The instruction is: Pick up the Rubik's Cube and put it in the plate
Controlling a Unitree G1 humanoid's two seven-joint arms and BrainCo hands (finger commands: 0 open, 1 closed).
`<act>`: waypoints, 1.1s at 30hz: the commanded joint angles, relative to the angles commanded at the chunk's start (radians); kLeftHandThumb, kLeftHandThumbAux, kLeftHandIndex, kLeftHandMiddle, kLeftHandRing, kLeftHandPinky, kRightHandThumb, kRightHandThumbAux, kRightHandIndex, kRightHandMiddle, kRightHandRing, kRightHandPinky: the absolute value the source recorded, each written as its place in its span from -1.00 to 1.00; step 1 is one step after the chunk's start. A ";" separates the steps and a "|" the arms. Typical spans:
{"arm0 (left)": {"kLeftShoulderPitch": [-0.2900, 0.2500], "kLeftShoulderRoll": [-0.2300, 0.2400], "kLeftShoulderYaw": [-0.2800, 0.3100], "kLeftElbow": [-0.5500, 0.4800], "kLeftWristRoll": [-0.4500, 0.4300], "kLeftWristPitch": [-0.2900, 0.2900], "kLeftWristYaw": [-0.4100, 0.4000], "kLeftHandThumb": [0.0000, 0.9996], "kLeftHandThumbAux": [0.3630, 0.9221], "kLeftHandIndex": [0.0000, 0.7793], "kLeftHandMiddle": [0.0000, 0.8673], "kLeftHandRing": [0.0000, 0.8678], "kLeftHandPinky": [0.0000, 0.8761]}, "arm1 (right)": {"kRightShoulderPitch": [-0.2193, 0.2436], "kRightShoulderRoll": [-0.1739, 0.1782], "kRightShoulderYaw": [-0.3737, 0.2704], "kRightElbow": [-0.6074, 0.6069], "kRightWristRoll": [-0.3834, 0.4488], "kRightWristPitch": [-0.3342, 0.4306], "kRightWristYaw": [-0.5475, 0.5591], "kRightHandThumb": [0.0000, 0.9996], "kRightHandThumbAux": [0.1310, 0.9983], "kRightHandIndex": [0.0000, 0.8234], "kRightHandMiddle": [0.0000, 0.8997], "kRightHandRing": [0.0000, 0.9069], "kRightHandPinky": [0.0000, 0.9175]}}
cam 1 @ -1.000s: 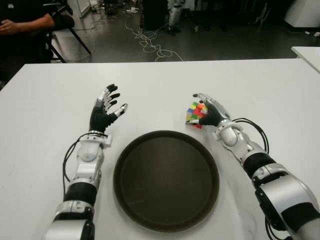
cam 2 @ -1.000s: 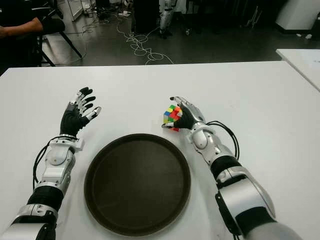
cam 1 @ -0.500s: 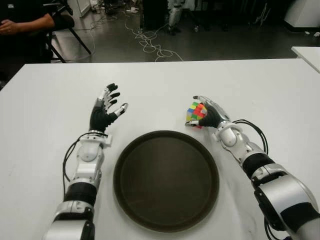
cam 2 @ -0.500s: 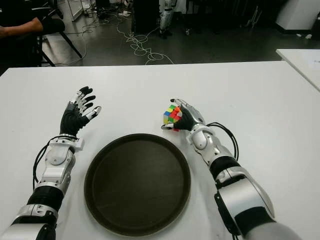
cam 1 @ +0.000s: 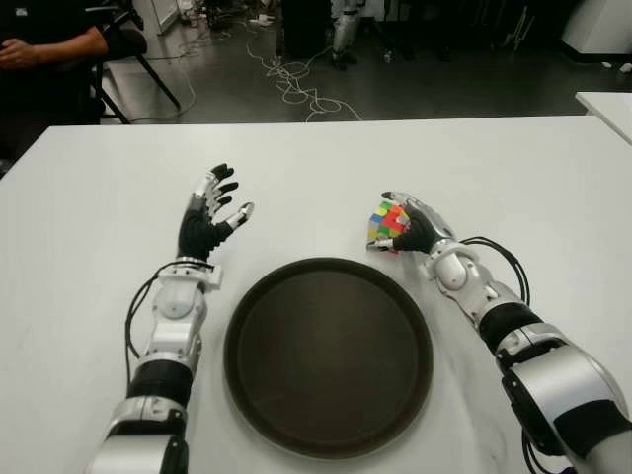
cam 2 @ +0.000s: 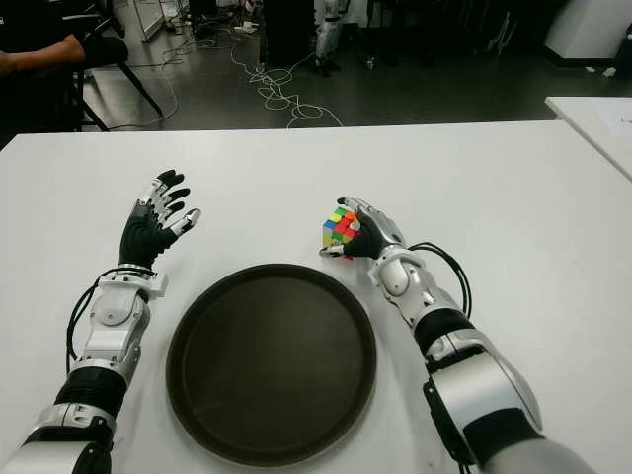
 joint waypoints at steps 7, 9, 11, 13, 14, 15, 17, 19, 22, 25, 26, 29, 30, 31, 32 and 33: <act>0.000 0.003 -0.002 0.004 0.003 -0.004 -0.003 -0.90 0.56 -0.71 -0.67 -0.68 -0.70 | 0.000 0.000 0.002 0.001 -0.002 0.002 0.001 -1.00 0.38 -0.62 -0.63 -0.56 -0.50; 0.000 0.004 -0.002 0.002 0.002 0.000 -0.005 -0.90 0.55 -0.71 -0.67 -0.69 -0.70 | 0.000 0.000 0.004 0.000 -0.003 0.005 0.001 -1.00 0.39 -0.61 -0.64 -0.57 -0.52; 0.001 0.004 -0.003 0.000 0.002 0.004 -0.006 -0.89 0.56 -0.70 -0.67 -0.68 -0.70 | -0.001 0.000 0.005 0.000 -0.004 0.008 0.002 -1.00 0.39 -0.62 -0.64 -0.59 -0.54; 0.002 0.005 -0.005 -0.002 0.003 0.003 -0.008 -0.89 0.56 -0.70 -0.67 -0.68 -0.70 | -0.004 0.002 0.006 0.007 -0.004 0.018 0.005 -1.00 0.39 -0.63 -0.65 -0.59 -0.55; 0.002 0.006 -0.005 -0.003 0.003 0.003 -0.008 -0.88 0.56 -0.70 -0.66 -0.68 -0.70 | -0.005 0.003 0.007 0.009 -0.004 0.021 0.006 -1.00 0.38 -0.65 -0.66 -0.60 -0.54; 0.002 0.006 -0.006 -0.003 0.004 0.003 -0.008 -0.88 0.57 -0.70 -0.66 -0.67 -0.70 | -0.005 0.003 0.007 0.010 -0.004 0.022 0.006 -1.00 0.38 -0.66 -0.66 -0.60 -0.54; 0.003 0.005 -0.006 -0.004 0.004 0.001 -0.007 -0.88 0.57 -0.70 -0.66 -0.67 -0.70 | -0.007 0.003 0.007 0.016 -0.003 0.023 0.006 -1.00 0.37 -0.66 -0.66 -0.60 -0.54; 0.004 0.004 -0.006 -0.006 0.005 0.000 -0.006 -0.88 0.58 -0.69 -0.65 -0.67 -0.69 | -0.006 0.002 0.007 0.014 -0.002 0.020 0.006 -1.00 0.36 -0.65 -0.66 -0.60 -0.54; 0.005 0.002 -0.005 -0.009 0.003 -0.001 -0.007 -0.89 0.60 -0.70 -0.66 -0.67 -0.69 | -0.004 0.001 0.008 0.013 -0.003 0.017 0.003 -1.00 0.37 -0.64 -0.65 -0.59 -0.54; 0.005 0.001 -0.005 -0.009 0.001 -0.002 -0.007 -0.89 0.63 -0.71 -0.67 -0.68 -0.70 | -0.004 0.001 0.009 0.012 -0.003 0.017 0.002 -1.00 0.37 -0.63 -0.63 -0.59 -0.54; 0.005 0.001 -0.005 -0.009 0.000 -0.002 -0.008 -0.89 0.63 -0.71 -0.68 -0.68 -0.70 | -0.004 0.001 0.010 0.012 -0.004 0.017 0.002 -1.00 0.37 -0.63 -0.63 -0.58 -0.53; 0.005 0.000 -0.004 -0.011 -0.002 -0.002 -0.009 -0.88 0.65 -0.71 -0.68 -0.69 -0.70 | -0.004 0.000 0.011 0.013 -0.004 0.017 0.000 -1.00 0.38 -0.62 -0.62 -0.58 -0.53; 0.006 0.000 -0.004 -0.012 -0.002 -0.001 -0.009 -0.87 0.65 -0.71 -0.68 -0.69 -0.70 | -0.004 0.000 0.011 0.013 -0.004 0.017 0.000 -1.00 0.38 -0.61 -0.62 -0.58 -0.54; 0.006 -0.001 -0.005 -0.013 -0.002 0.000 -0.009 -0.87 0.66 -0.71 -0.68 -0.69 -0.70 | -0.004 0.000 0.012 0.013 -0.004 0.016 0.000 -1.00 0.38 -0.61 -0.62 -0.58 -0.54; 0.007 -0.001 -0.005 -0.014 -0.002 0.000 -0.008 -0.86 0.66 -0.70 -0.67 -0.69 -0.70 | -0.003 0.000 0.012 0.014 -0.004 0.016 -0.001 -1.00 0.39 -0.61 -0.62 -0.58 -0.55; 0.007 -0.001 -0.005 -0.015 -0.002 0.001 -0.008 -0.86 0.67 -0.70 -0.67 -0.69 -0.69 | -0.003 0.000 0.013 0.014 -0.004 0.015 -0.002 -1.00 0.39 -0.61 -0.62 -0.58 -0.56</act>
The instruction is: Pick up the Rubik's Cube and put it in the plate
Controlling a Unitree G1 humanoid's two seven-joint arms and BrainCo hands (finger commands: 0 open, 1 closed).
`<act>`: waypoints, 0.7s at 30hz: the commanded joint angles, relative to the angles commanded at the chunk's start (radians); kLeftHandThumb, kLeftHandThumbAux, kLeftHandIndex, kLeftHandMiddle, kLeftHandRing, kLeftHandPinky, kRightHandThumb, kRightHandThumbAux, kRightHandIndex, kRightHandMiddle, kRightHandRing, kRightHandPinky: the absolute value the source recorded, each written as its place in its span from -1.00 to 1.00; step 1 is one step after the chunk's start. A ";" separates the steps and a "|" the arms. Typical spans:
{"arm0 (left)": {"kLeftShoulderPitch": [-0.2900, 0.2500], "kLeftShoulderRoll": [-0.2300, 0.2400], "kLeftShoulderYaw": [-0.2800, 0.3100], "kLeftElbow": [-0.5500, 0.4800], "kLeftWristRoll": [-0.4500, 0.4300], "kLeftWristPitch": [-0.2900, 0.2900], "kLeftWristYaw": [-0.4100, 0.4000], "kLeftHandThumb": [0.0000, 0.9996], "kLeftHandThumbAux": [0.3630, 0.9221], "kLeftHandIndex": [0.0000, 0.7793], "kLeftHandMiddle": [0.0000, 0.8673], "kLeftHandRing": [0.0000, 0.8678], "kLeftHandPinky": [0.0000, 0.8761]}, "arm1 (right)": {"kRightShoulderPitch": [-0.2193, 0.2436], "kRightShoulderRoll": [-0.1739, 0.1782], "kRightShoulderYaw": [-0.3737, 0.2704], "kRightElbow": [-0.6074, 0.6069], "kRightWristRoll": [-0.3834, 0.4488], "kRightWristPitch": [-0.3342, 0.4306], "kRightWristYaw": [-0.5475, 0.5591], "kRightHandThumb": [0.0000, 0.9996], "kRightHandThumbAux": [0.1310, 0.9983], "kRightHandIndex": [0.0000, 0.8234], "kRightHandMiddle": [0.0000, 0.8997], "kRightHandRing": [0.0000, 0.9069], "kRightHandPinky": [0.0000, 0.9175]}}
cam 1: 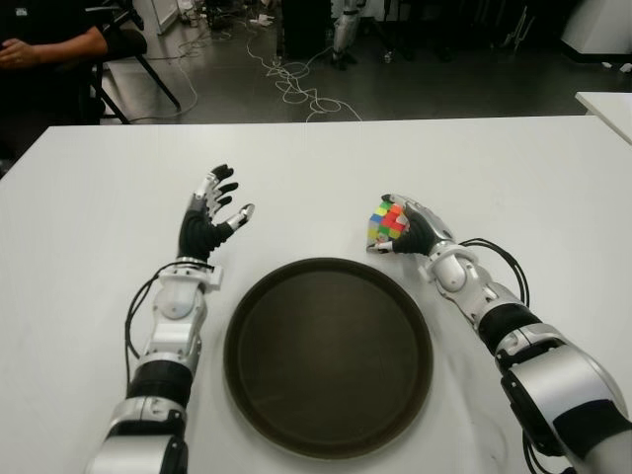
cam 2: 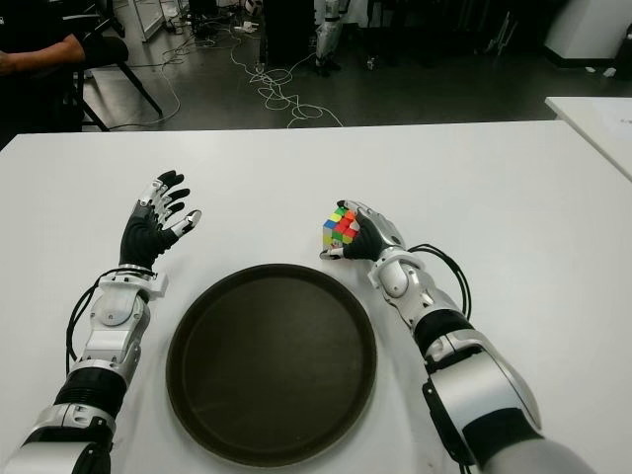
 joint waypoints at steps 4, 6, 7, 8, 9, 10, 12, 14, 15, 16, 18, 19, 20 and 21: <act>0.001 -0.002 0.000 -0.005 0.002 0.001 0.005 -0.86 0.66 -0.69 -0.67 -0.68 -0.68 | 0.000 -0.001 0.005 0.002 -0.004 -0.002 -0.007 -1.00 0.42 -0.63 -0.62 -0.59 -0.56; 0.002 -0.002 0.000 -0.008 0.004 0.005 0.009 -0.86 0.63 -0.69 -0.66 -0.67 -0.69 | 0.000 -0.003 0.011 0.004 -0.009 -0.002 -0.012 -1.00 0.48 -0.63 -0.62 -0.59 -0.55; 0.002 -0.003 0.000 -0.009 0.005 0.007 0.011 -0.87 0.62 -0.69 -0.66 -0.67 -0.69 | -0.001 -0.004 0.014 0.005 -0.011 -0.001 -0.014 -1.00 0.52 -0.64 -0.63 -0.59 -0.54; 0.002 -0.003 0.000 -0.011 0.006 0.010 0.013 -0.87 0.61 -0.69 -0.66 -0.67 -0.70 | -0.001 -0.005 0.018 0.006 -0.015 0.000 -0.018 -1.00 0.53 -0.64 -0.63 -0.59 -0.54; 0.003 -0.003 0.000 -0.012 0.006 0.012 0.014 -0.87 0.60 -0.69 -0.66 -0.67 -0.70 | -0.002 -0.005 0.021 0.007 -0.017 0.001 -0.021 -1.00 0.56 -0.65 -0.63 -0.59 -0.54; 0.003 -0.003 0.000 -0.013 0.007 0.014 0.014 -0.87 0.59 -0.69 -0.67 -0.68 -0.70 | -0.003 -0.006 0.024 0.008 -0.020 0.003 -0.025 -0.99 0.58 -0.66 -0.64 -0.59 -0.53; 0.003 -0.003 0.000 -0.014 0.007 0.016 0.015 -0.87 0.59 -0.69 -0.67 -0.68 -0.70 | -0.004 -0.007 0.028 0.011 -0.023 0.005 -0.030 -0.97 0.59 -0.67 -0.64 -0.59 -0.53; 0.005 -0.003 -0.001 -0.016 0.008 0.015 0.015 -0.87 0.59 -0.69 -0.67 -0.68 -0.70 | -0.005 -0.008 0.035 0.012 -0.032 0.008 -0.041 -0.94 0.60 -0.68 -0.63 -0.58 -0.52; 0.005 -0.002 -0.002 -0.017 0.008 0.015 0.015 -0.87 0.59 -0.69 -0.67 -0.68 -0.70 | -0.005 -0.008 0.037 0.013 -0.035 0.008 -0.046 -0.91 0.61 -0.69 -0.63 -0.57 -0.50; 0.005 -0.002 -0.002 -0.017 0.009 0.014 0.015 -0.87 0.59 -0.69 -0.68 -0.68 -0.70 | -0.005 -0.008 0.039 0.014 -0.037 0.009 -0.050 -0.89 0.61 -0.69 -0.63 -0.57 -0.50; 0.005 -0.002 -0.003 -0.016 0.009 0.009 0.015 -0.87 0.59 -0.69 -0.68 -0.68 -0.70 | -0.004 -0.010 0.042 0.012 -0.042 0.006 -0.061 -0.78 0.61 -0.69 -0.63 -0.57 -0.48; 0.005 -0.002 -0.003 -0.016 0.009 0.008 0.015 -0.87 0.59 -0.69 -0.68 -0.68 -0.70 | -0.003 -0.011 0.043 0.012 -0.043 0.004 -0.066 -0.64 0.61 -0.68 -0.63 -0.57 -0.47; 0.005 -0.002 -0.003 -0.016 0.009 0.007 0.016 -0.87 0.59 -0.69 -0.68 -0.68 -0.70 | -0.003 -0.011 0.043 0.011 -0.044 0.003 -0.069 -0.59 0.61 -0.68 -0.63 -0.57 -0.46; 0.006 -0.002 -0.003 -0.016 0.010 0.007 0.016 -0.87 0.59 -0.69 -0.68 -0.68 -0.70 | -0.001 -0.012 0.043 0.010 -0.044 0.000 -0.075 -0.51 0.60 -0.68 -0.62 -0.57 -0.46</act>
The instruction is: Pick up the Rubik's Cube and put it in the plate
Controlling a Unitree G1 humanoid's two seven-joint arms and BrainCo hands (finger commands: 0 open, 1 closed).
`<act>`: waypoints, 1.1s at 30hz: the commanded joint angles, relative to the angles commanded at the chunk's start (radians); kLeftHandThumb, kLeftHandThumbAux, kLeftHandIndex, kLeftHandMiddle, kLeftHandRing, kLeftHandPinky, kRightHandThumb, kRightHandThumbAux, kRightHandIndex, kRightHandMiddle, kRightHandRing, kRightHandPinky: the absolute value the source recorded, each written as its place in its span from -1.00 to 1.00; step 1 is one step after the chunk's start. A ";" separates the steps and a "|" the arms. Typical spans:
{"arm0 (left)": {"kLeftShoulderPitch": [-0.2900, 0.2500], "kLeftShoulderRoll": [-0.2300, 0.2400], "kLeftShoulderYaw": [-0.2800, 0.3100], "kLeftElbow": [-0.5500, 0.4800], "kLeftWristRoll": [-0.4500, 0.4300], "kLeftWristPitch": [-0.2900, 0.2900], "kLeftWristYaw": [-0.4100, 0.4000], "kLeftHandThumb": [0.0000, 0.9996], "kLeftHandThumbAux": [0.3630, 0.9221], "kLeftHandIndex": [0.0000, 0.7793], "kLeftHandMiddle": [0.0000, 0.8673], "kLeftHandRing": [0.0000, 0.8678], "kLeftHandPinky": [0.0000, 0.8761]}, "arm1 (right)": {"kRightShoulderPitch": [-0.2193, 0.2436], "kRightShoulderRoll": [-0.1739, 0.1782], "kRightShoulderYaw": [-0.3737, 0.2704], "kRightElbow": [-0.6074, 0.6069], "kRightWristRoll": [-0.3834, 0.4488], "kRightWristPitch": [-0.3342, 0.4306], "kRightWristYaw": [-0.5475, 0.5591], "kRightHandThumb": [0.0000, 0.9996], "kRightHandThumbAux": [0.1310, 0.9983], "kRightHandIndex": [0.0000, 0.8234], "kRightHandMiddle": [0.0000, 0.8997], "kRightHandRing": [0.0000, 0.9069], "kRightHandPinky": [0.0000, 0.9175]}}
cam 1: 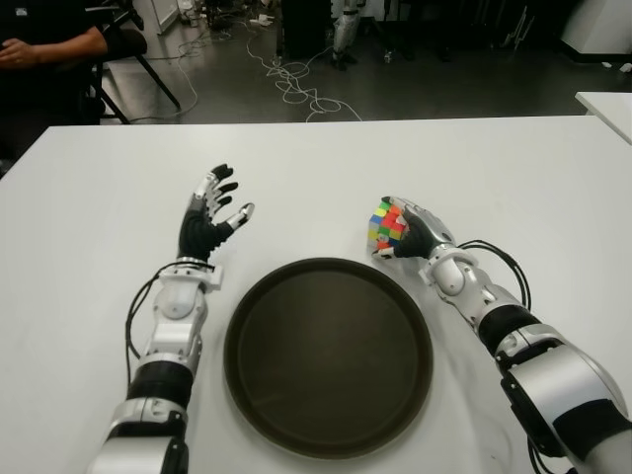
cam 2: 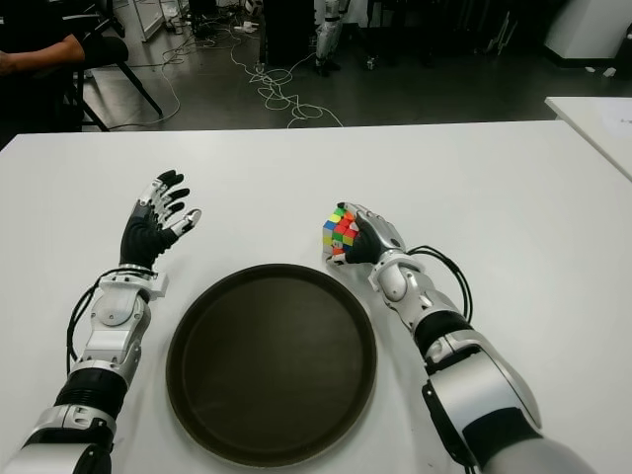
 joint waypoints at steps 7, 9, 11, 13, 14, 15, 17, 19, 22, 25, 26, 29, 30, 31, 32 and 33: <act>-0.001 0.001 0.000 0.006 0.000 -0.006 -0.001 -0.88 0.58 -0.70 -0.68 -0.68 -0.70 | 0.015 0.000 -0.016 -0.007 0.015 -0.064 -0.074 0.26 0.46 -0.23 -0.44 -0.39 -0.27; -0.001 0.001 0.001 0.006 -0.001 -0.007 -0.001 -0.88 0.57 -0.70 -0.68 -0.68 -0.71 | 0.018 0.000 -0.021 -0.006 0.020 -0.083 -0.093 0.34 0.42 -0.12 -0.38 -0.34 -0.22; -0.002 0.000 0.002 0.007 -0.005 -0.006 -0.004 -0.87 0.59 -0.70 -0.68 -0.68 -0.71 | 0.020 0.002 -0.025 -0.003 0.022 -0.100 -0.113 0.38 0.40 -0.06 -0.30 -0.26 -0.12; -0.002 0.000 0.003 0.008 -0.008 -0.004 -0.007 -0.86 0.61 -0.71 -0.68 -0.68 -0.71 | 0.020 0.002 -0.027 -0.001 0.022 -0.110 -0.127 0.56 0.33 -0.01 -0.12 -0.15 0.01; -0.002 -0.001 0.004 0.008 -0.011 -0.002 -0.010 -0.86 0.61 -0.71 -0.68 -0.68 -0.70 | 0.021 0.002 -0.027 0.000 0.021 -0.114 -0.134 0.58 0.33 -0.03 -0.07 -0.10 0.06; -0.002 -0.001 0.004 0.008 -0.014 -0.001 -0.012 -0.86 0.61 -0.71 -0.67 -0.68 -0.70 | 0.020 0.002 -0.027 0.001 0.019 -0.116 -0.139 0.61 0.32 -0.05 0.00 -0.02 0.13; -0.002 -0.001 0.005 0.007 -0.017 0.002 -0.014 -0.85 0.61 -0.71 -0.67 -0.68 -0.69 | 0.020 0.002 -0.026 0.002 0.016 -0.119 -0.146 0.64 0.31 -0.07 0.08 0.09 0.21; -0.001 -0.001 0.004 0.005 -0.017 0.004 -0.015 -0.85 0.61 -0.72 -0.67 -0.68 -0.70 | 0.019 0.002 -0.025 0.003 0.015 -0.119 -0.148 0.66 0.30 -0.08 0.14 0.19 0.28; -0.001 -0.001 0.004 0.004 -0.019 0.005 -0.016 -0.85 0.62 -0.72 -0.68 -0.69 -0.71 | 0.018 0.002 -0.024 0.005 0.014 -0.119 -0.146 0.66 0.30 -0.08 0.19 0.28 0.35; -0.002 -0.001 0.004 0.005 -0.019 0.007 -0.016 -0.86 0.62 -0.71 -0.67 -0.69 -0.72 | 0.018 0.002 -0.026 0.006 0.016 -0.128 -0.146 0.67 0.30 -0.07 0.21 0.34 0.39; -0.002 -0.001 0.004 0.005 -0.019 0.007 -0.017 -0.86 0.62 -0.71 -0.68 -0.69 -0.71 | 0.018 0.002 -0.026 0.006 0.017 -0.133 -0.148 0.67 0.29 -0.07 0.23 0.36 0.41; -0.002 -0.001 0.004 0.005 -0.017 0.008 -0.016 -0.87 0.60 -0.71 -0.68 -0.69 -0.71 | 0.019 0.002 -0.027 0.007 0.016 -0.145 -0.157 0.67 0.29 -0.06 0.25 0.40 0.44; -0.002 0.000 0.004 0.005 -0.017 0.008 -0.016 -0.87 0.60 -0.71 -0.68 -0.69 -0.71 | 0.019 0.002 -0.028 0.007 0.016 -0.147 -0.160 0.67 0.29 -0.06 0.25 0.41 0.45; -0.002 0.000 0.003 0.005 -0.017 0.009 -0.016 -0.87 0.60 -0.71 -0.68 -0.69 -0.71 | 0.019 0.002 -0.028 0.007 0.016 -0.148 -0.161 0.67 0.29 -0.06 0.26 0.42 0.46; -0.002 0.000 0.003 0.004 -0.016 0.010 -0.016 -0.87 0.61 -0.71 -0.68 -0.69 -0.70 | 0.019 0.002 -0.028 0.008 0.016 -0.148 -0.162 0.67 0.29 -0.06 0.27 0.43 0.48; -0.002 0.000 0.003 0.003 -0.016 0.011 -0.016 -0.87 0.62 -0.72 -0.68 -0.69 -0.70 | 0.019 0.003 -0.028 0.009 0.015 -0.147 -0.162 0.67 0.29 -0.05 0.28 0.46 0.50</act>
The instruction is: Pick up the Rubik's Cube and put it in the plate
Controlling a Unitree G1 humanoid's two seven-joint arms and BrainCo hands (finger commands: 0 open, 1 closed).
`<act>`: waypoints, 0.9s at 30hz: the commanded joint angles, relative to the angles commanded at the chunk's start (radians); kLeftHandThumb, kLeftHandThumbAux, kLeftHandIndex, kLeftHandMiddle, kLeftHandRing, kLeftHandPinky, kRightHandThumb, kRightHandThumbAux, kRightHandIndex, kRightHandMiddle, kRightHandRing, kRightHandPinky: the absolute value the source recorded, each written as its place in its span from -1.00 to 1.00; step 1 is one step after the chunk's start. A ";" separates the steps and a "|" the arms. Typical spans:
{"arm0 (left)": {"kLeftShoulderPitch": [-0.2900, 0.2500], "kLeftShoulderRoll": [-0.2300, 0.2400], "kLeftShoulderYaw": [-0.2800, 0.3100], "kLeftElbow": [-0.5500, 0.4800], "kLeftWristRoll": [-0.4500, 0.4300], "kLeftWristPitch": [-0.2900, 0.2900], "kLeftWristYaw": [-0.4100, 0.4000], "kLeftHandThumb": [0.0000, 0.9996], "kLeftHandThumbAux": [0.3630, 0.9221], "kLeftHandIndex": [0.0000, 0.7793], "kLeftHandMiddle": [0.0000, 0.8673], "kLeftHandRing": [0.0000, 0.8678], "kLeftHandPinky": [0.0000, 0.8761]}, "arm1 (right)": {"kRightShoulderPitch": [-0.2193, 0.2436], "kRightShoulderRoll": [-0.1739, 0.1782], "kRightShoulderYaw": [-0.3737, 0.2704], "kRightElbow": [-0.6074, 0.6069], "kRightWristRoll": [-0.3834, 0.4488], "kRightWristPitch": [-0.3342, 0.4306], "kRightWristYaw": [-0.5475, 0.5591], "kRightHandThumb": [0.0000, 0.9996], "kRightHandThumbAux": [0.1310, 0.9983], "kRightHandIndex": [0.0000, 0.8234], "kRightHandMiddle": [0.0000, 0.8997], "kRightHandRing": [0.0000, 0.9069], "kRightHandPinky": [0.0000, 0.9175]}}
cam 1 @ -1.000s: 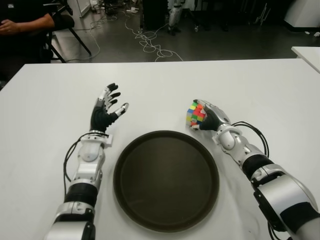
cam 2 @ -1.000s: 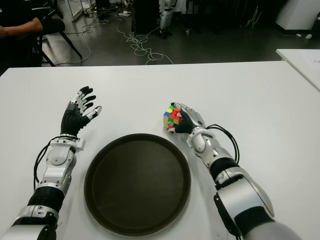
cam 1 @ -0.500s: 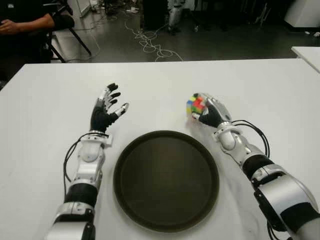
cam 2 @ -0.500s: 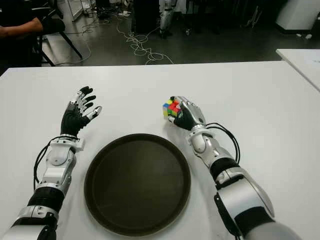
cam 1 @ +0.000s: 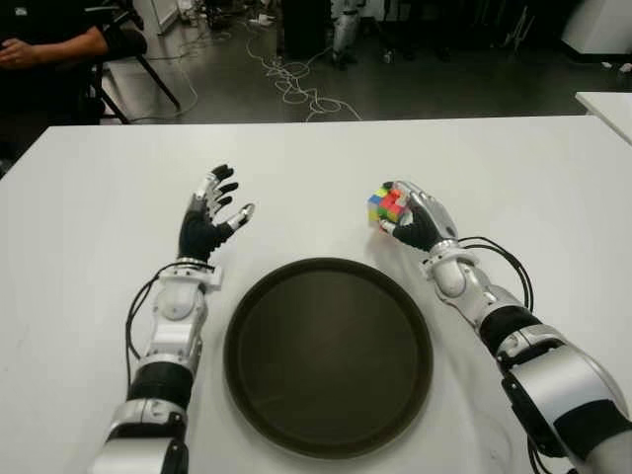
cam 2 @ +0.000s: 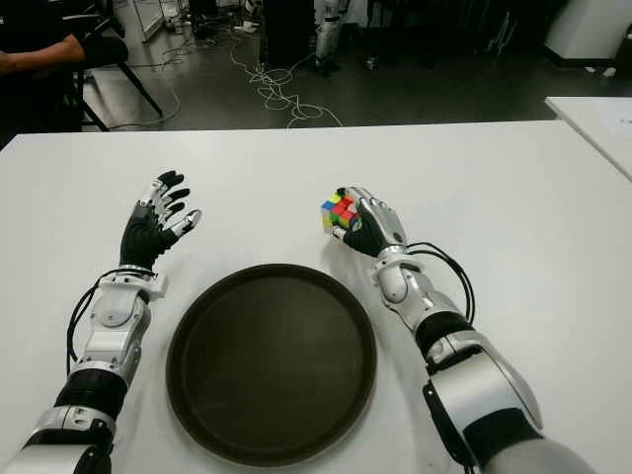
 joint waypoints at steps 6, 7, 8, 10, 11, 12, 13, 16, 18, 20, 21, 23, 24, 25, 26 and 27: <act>0.001 -0.001 0.000 -0.005 0.001 0.008 0.003 -0.84 0.64 -0.70 -0.68 -0.69 -0.71 | -0.003 0.000 0.002 0.003 -0.002 0.012 0.012 0.68 0.29 -0.05 0.29 0.48 0.52; 0.001 -0.001 0.000 -0.006 0.001 0.010 0.003 -0.83 0.64 -0.69 -0.67 -0.69 -0.71 | -0.004 0.000 0.003 0.003 -0.002 0.014 0.014 0.68 0.29 -0.05 0.29 0.48 0.52; 0.001 -0.001 0.000 -0.007 0.001 0.012 0.004 -0.83 0.63 -0.70 -0.67 -0.69 -0.71 | -0.004 0.000 0.004 0.003 -0.003 0.015 0.015 0.67 0.29 -0.05 0.29 0.48 0.51; 0.002 -0.002 0.000 -0.007 0.001 0.014 0.003 -0.82 0.61 -0.71 -0.67 -0.68 -0.70 | -0.006 0.000 0.004 0.003 -0.002 0.018 0.022 0.67 0.29 -0.05 0.29 0.48 0.51; 0.002 -0.002 0.000 -0.008 0.000 0.014 0.003 -0.83 0.60 -0.71 -0.67 -0.68 -0.70 | -0.006 0.000 0.003 0.002 -0.002 0.019 0.025 0.68 0.29 -0.05 0.29 0.48 0.52; 0.002 -0.002 0.000 -0.008 0.000 0.015 0.003 -0.83 0.59 -0.71 -0.67 -0.68 -0.70 | -0.006 0.000 0.003 0.002 -0.001 0.020 0.026 0.68 0.29 -0.05 0.29 0.48 0.52; 0.002 -0.001 0.000 -0.008 0.001 0.013 0.003 -0.83 0.59 -0.71 -0.67 -0.68 -0.70 | -0.007 -0.001 0.004 0.001 -0.002 0.021 0.027 0.68 0.29 -0.05 0.29 0.48 0.52; 0.001 -0.001 -0.001 -0.005 0.005 0.007 0.004 -0.86 0.59 -0.71 -0.68 -0.68 -0.68 | -0.007 -0.002 0.005 -0.001 -0.005 0.024 0.027 0.68 0.29 -0.04 0.30 0.50 0.53; 0.000 0.000 -0.002 -0.003 0.006 0.004 0.003 -0.87 0.60 -0.71 -0.69 -0.68 -0.68 | -0.008 -0.004 0.006 -0.004 -0.005 0.024 0.026 0.68 0.29 -0.04 0.31 0.51 0.54; 0.000 0.001 -0.002 0.000 0.005 -0.001 0.001 -0.88 0.60 -0.71 -0.69 -0.69 -0.69 | -0.008 -0.005 0.005 -0.006 -0.005 0.023 0.025 0.68 0.29 -0.04 0.31 0.52 0.55; 0.000 0.001 -0.002 0.000 0.005 -0.002 0.001 -0.88 0.60 -0.71 -0.69 -0.69 -0.69 | -0.008 -0.005 0.005 -0.007 -0.005 0.023 0.025 0.68 0.29 -0.03 0.31 0.52 0.55; 0.000 0.001 -0.002 0.001 0.005 -0.005 0.001 -0.89 0.60 -0.71 -0.69 -0.69 -0.69 | -0.008 -0.007 0.003 -0.011 -0.004 0.018 0.021 0.68 0.29 -0.03 0.31 0.52 0.55; 0.000 0.001 -0.002 0.001 0.005 -0.007 0.001 -0.88 0.60 -0.70 -0.69 -0.69 -0.69 | -0.008 -0.008 0.002 -0.014 -0.003 0.015 0.017 0.68 0.29 -0.04 0.31 0.52 0.54; 0.000 0.001 -0.001 0.001 0.005 -0.008 0.001 -0.88 0.60 -0.70 -0.69 -0.69 -0.70 | -0.008 -0.011 0.000 -0.020 -0.003 0.009 0.011 0.68 0.29 -0.04 0.30 0.51 0.53; 0.000 0.001 -0.001 0.002 0.005 -0.009 0.001 -0.87 0.60 -0.70 -0.69 -0.69 -0.70 | -0.008 -0.012 -0.001 -0.025 -0.003 0.005 0.007 0.68 0.29 -0.03 0.30 0.51 0.53; 0.000 0.001 -0.001 0.002 0.005 -0.009 0.001 -0.87 0.60 -0.70 -0.69 -0.69 -0.70 | -0.008 -0.016 -0.002 -0.034 -0.003 -0.003 -0.001 0.68 0.29 -0.03 0.30 0.51 0.53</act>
